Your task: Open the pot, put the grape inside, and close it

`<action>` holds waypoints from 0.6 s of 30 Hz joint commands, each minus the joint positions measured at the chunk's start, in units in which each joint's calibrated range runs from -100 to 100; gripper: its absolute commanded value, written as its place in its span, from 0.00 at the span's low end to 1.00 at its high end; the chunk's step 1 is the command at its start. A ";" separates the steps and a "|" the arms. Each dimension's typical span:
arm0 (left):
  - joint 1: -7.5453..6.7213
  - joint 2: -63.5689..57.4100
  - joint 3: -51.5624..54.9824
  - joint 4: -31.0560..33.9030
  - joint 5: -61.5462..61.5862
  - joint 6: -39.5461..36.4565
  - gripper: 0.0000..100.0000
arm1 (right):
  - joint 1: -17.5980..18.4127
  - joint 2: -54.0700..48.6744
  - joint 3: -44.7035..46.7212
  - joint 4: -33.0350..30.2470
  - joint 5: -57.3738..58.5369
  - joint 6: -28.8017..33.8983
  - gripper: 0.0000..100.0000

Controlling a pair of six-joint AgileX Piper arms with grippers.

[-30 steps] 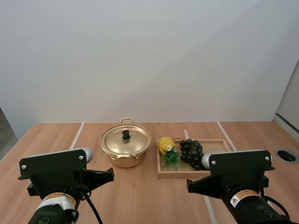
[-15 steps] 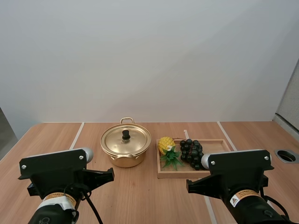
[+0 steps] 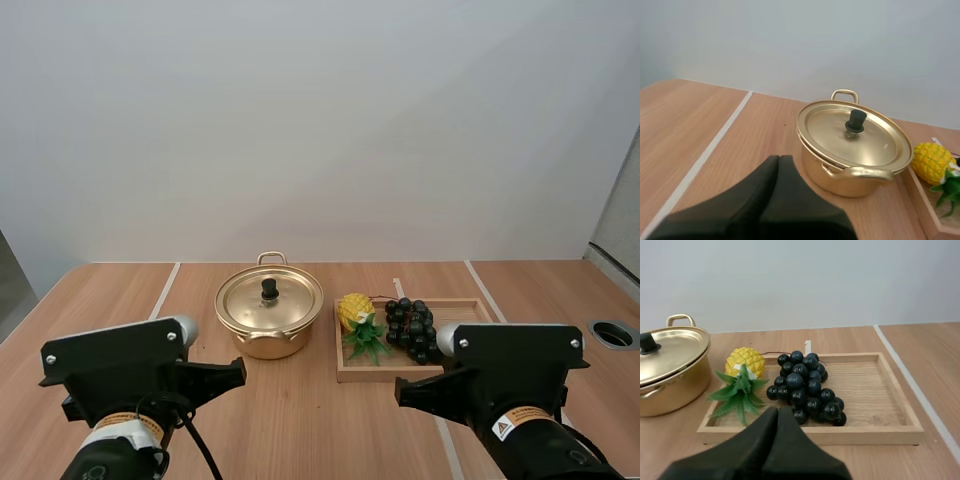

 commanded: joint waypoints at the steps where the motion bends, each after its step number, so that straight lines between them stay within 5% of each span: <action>1: 0.06 -0.27 0.00 -2.01 -2.23 -0.07 0.00 | 0.06 -0.37 0.00 1.71 -1.26 -0.08 0.00; 10: 0.06 -0.27 -0.80 -2.01 -17.01 -0.07 0.00 | 0.06 -0.37 -1.36 0.21 -22.29 -0.08 0.00; 18: 0.06 -0.27 -13.49 -1.50 -25.55 7.04 0.00 | 0.06 -0.37 -24.87 0.33 -9.90 -0.08 0.00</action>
